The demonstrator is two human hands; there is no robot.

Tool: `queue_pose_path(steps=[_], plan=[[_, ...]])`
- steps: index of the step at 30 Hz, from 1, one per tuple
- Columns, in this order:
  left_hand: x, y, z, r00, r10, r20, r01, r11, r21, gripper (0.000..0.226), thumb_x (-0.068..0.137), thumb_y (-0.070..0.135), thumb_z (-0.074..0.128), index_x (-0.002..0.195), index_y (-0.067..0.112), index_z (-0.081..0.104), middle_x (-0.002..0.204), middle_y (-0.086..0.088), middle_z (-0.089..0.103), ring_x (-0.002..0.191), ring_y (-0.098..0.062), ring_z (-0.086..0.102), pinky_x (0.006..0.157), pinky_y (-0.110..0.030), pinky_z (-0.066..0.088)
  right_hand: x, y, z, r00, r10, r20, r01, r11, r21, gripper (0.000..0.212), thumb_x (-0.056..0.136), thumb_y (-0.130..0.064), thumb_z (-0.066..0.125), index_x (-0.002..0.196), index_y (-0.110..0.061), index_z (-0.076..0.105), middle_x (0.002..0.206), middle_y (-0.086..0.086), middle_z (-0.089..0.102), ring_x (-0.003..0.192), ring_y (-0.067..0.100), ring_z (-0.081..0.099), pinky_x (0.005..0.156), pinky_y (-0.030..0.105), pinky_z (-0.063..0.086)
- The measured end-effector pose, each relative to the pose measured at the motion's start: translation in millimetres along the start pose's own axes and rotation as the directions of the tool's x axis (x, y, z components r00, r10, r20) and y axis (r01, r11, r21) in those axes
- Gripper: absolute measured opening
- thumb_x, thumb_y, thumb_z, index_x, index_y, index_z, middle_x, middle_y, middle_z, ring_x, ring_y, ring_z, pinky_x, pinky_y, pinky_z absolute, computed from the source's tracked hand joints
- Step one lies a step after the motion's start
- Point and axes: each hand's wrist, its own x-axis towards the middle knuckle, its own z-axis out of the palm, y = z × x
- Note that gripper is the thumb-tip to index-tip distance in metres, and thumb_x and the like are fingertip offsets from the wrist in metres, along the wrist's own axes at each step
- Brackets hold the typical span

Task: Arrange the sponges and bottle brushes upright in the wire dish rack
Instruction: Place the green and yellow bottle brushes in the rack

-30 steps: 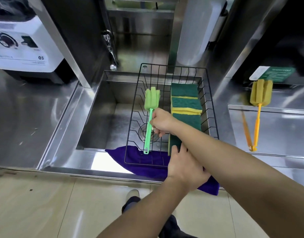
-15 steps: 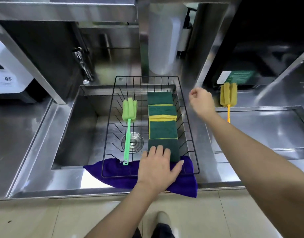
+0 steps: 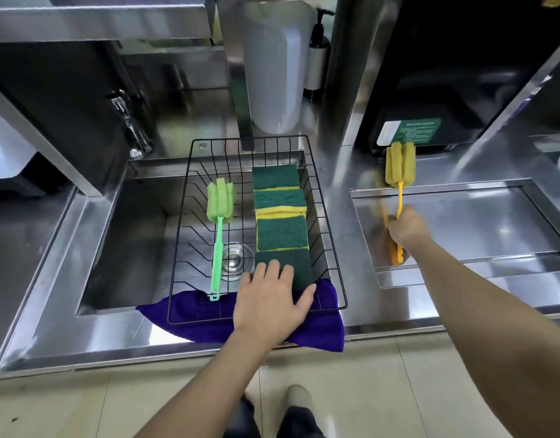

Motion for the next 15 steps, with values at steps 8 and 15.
queue_pose_path(steps=[8,15], plan=[[0,-1,-2,0.999,-0.001,0.034,0.0,1.0,0.027,0.073,0.081,0.063,0.003,0.11,0.019,0.055,0.105,0.0,0.054,0.098,-0.021,0.046,0.084,-0.038,0.037,-16,-18,-12,0.983,-0.051,-0.177,0.098,0.959,0.266,0.029,0.098,-0.021,0.037,0.101,0.003,0.053,0.108,0.028,0.06,0.101,0.042,0.056,0.074,0.039,0.04],[-6,-8,-5,1.0,-0.018,0.007,0.018,1.0,0.013,0.066,0.087,0.063,0.014,0.104,0.016,0.058,0.099,-0.001,0.056,0.095,-0.021,0.049,0.08,-0.036,0.038,-42,-67,-11,0.921,-0.27,-0.281,0.384,0.755,0.531,0.026,0.096,-0.024,0.038,0.071,-0.017,0.04,0.068,0.011,0.053,0.061,0.024,0.051,0.062,0.037,0.044]])
